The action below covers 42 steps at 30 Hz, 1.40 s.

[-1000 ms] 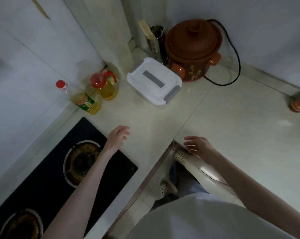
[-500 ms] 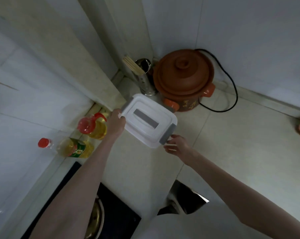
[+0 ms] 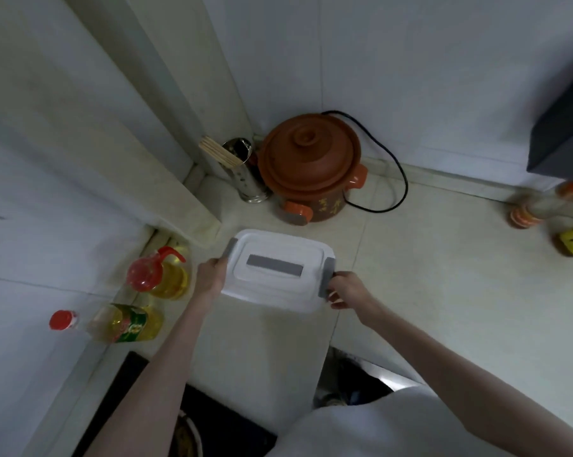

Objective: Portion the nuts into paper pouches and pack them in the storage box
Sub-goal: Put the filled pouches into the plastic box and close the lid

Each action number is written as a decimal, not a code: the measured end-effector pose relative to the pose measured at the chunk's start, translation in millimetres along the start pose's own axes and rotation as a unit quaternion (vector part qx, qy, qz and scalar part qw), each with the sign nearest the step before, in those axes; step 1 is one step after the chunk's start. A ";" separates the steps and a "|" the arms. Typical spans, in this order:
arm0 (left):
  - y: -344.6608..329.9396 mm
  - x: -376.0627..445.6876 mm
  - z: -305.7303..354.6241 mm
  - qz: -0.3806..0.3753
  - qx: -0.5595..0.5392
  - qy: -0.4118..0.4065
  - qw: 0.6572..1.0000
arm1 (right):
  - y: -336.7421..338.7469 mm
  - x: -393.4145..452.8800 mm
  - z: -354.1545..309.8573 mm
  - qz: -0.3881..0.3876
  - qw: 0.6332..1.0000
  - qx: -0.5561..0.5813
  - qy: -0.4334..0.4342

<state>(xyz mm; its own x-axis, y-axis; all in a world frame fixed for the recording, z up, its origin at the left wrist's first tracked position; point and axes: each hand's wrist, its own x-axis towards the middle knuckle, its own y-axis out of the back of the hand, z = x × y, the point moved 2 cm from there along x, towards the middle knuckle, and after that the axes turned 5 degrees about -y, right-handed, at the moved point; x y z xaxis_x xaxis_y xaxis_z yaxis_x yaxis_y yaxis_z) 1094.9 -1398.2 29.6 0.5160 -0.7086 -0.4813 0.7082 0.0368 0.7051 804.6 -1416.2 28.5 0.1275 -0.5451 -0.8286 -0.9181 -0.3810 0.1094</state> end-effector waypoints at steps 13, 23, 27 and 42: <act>-70.2 -134.5 10.5 -0.085 0.021 -0.130 0.988 | 77.8 -106.6 83.7 0.155 0.974 -0.165 0.016; -135.9 -218.6 98.5 -0.059 0.103 -0.317 0.941 | 157.3 -182.0 160.3 0.393 0.883 -0.252 0.050; -159.8 -249.0 127.9 -0.073 0.097 -0.374 0.920 | 184.5 -213.8 185.9 0.455 0.849 -0.262 0.056; -335.4 -453.5 218.8 -0.184 0.093 -0.489 0.848 | 342.7 -339.5 368.5 0.557 0.830 -0.034 0.008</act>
<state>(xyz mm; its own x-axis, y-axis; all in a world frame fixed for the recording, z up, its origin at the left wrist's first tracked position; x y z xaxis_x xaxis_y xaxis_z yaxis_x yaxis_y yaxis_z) 517.9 -1243.4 125.4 -0.4336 -0.8967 -0.0891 0.6001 -0.3611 0.7138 308.3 -1086.5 145.0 -0.7802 -0.5974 -0.1856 -0.4471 0.3250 0.8334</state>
